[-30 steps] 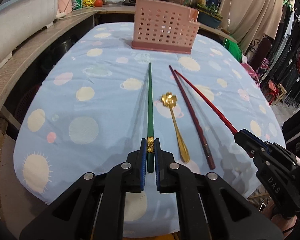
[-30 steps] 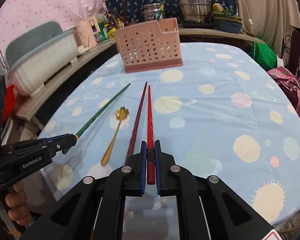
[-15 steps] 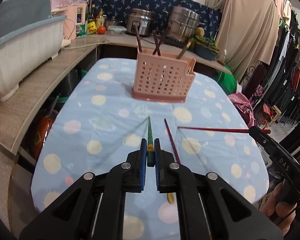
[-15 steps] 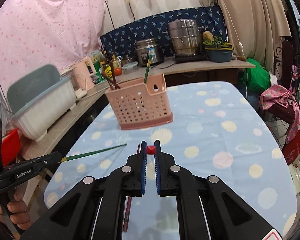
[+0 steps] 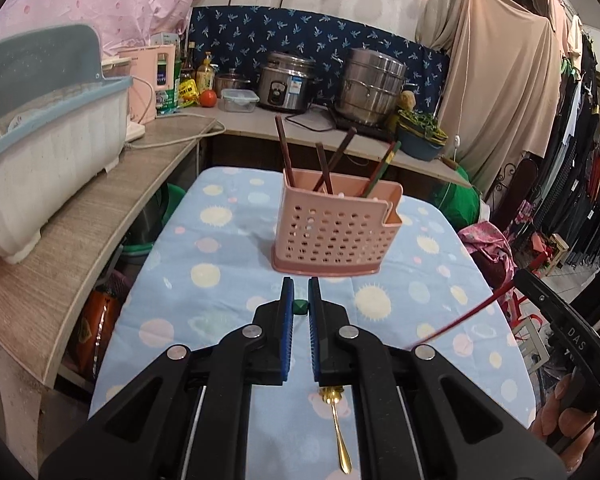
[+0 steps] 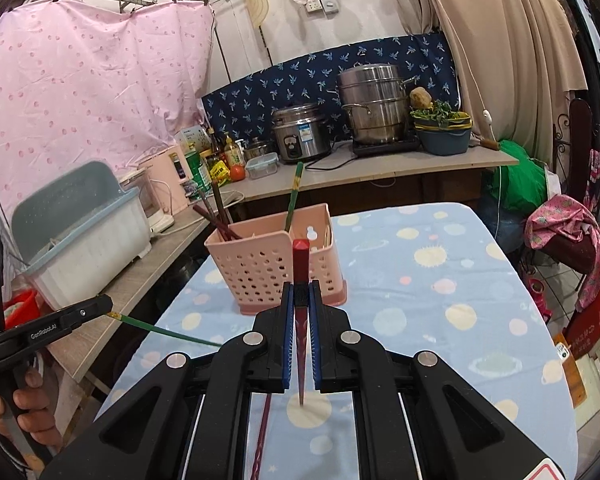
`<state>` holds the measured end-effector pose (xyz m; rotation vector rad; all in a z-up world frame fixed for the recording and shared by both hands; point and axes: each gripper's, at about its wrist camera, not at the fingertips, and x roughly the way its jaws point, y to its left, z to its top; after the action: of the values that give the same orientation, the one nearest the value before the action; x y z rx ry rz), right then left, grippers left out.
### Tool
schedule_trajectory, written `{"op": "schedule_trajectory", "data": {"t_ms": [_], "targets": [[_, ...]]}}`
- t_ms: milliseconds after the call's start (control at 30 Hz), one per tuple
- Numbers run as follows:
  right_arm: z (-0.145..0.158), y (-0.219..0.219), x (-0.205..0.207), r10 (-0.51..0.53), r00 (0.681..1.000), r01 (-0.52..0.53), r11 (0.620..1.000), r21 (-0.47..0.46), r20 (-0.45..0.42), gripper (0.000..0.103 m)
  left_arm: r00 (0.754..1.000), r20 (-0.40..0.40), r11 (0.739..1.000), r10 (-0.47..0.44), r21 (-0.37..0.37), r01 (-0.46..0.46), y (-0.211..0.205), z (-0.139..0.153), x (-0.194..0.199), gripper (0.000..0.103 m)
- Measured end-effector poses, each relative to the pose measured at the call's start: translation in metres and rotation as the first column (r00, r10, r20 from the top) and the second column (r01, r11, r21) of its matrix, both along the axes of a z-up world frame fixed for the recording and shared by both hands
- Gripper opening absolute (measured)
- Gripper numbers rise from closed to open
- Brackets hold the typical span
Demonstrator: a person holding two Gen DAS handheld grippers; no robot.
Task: Organize utensils
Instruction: 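Lift both chopsticks and lower them into the pink basket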
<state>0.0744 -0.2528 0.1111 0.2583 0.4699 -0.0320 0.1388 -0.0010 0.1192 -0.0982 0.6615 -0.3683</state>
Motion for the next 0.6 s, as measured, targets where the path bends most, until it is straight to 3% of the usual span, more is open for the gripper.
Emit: {"op": "schedule_trajectory", "data": {"t_ms": [333, 600], "targets": [[0.03, -0.011, 0.024, 0.019, 0.999, -0.02, 1.0, 0.017, 0.044, 0.007, 0.998, 0.055, 1.0, -0.018, -0.001, 0.018, -0.008, 0.033, 0.021, 0.007], [0.065, -0.022, 0.048, 0.026, 0.994, -0.03, 0.999, 0.037, 0.102, 0.007, 0.988, 0.146, 0.999, -0.039, -0.022, 0.043, -0.021, 0.078, 0.037, 0.007]]}}
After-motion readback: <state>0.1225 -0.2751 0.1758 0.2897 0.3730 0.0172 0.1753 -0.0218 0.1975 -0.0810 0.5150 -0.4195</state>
